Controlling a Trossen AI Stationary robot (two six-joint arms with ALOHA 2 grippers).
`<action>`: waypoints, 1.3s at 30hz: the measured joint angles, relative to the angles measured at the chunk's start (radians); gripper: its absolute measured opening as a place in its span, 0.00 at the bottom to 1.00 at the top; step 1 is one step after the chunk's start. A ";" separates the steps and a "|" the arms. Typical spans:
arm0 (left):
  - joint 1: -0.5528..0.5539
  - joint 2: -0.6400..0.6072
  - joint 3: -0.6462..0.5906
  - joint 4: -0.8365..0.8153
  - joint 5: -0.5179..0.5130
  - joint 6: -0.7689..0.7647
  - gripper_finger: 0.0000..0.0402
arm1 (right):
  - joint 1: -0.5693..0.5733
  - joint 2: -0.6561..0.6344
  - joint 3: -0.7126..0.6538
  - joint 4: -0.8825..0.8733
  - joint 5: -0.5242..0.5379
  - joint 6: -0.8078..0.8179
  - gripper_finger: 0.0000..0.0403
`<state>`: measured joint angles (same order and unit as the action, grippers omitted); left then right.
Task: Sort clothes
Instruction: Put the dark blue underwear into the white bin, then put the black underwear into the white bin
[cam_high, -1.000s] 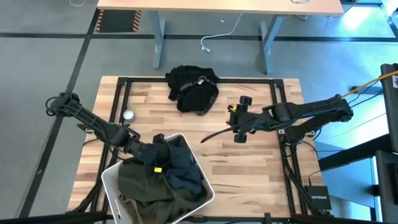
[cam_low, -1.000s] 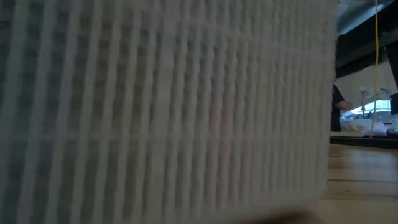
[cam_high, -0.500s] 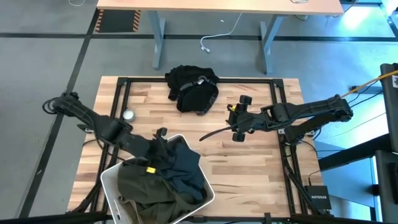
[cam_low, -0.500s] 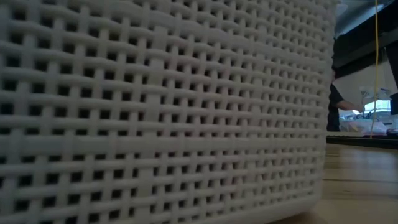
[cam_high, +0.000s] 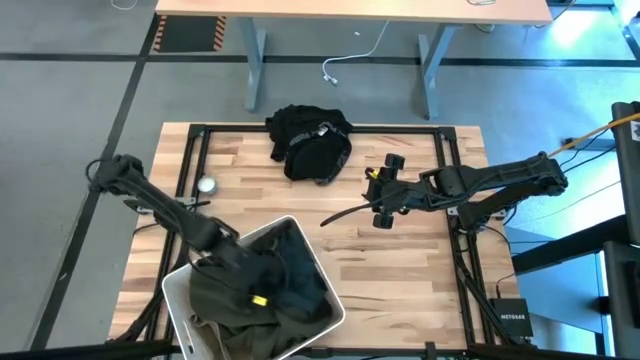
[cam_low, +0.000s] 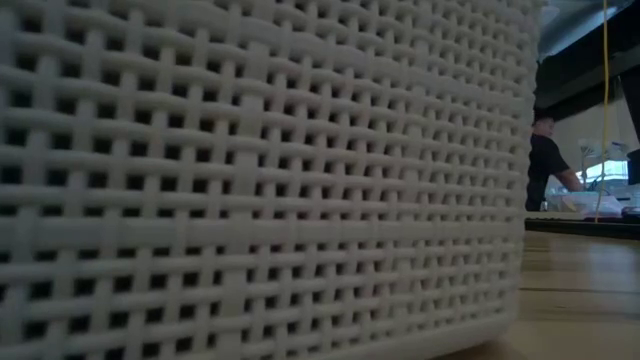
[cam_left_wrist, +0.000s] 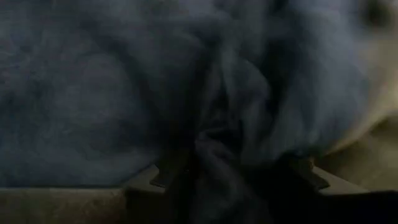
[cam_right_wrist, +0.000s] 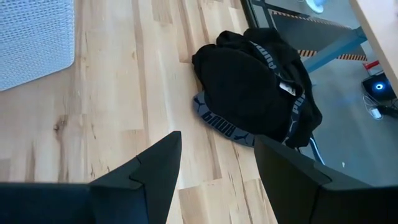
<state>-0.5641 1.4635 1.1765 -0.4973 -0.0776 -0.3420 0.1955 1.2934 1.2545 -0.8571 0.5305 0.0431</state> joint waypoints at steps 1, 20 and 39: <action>0.000 0.019 -0.029 -0.022 0.018 -0.047 0.41 | 0.000 0.000 0.000 0.000 -0.004 0.003 0.55; 0.049 -0.136 -0.046 -0.079 0.011 -0.174 0.41 | -0.112 0.001 -0.202 0.309 -0.064 -0.071 0.55; 0.224 -0.377 -0.037 0.185 -0.409 0.263 0.41 | -0.457 0.339 -0.479 1.094 -0.348 0.004 0.55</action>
<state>-0.3401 1.0867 1.1392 -0.3118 -0.4869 -0.0794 -0.2615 1.6321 0.7752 0.2370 0.1826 0.0472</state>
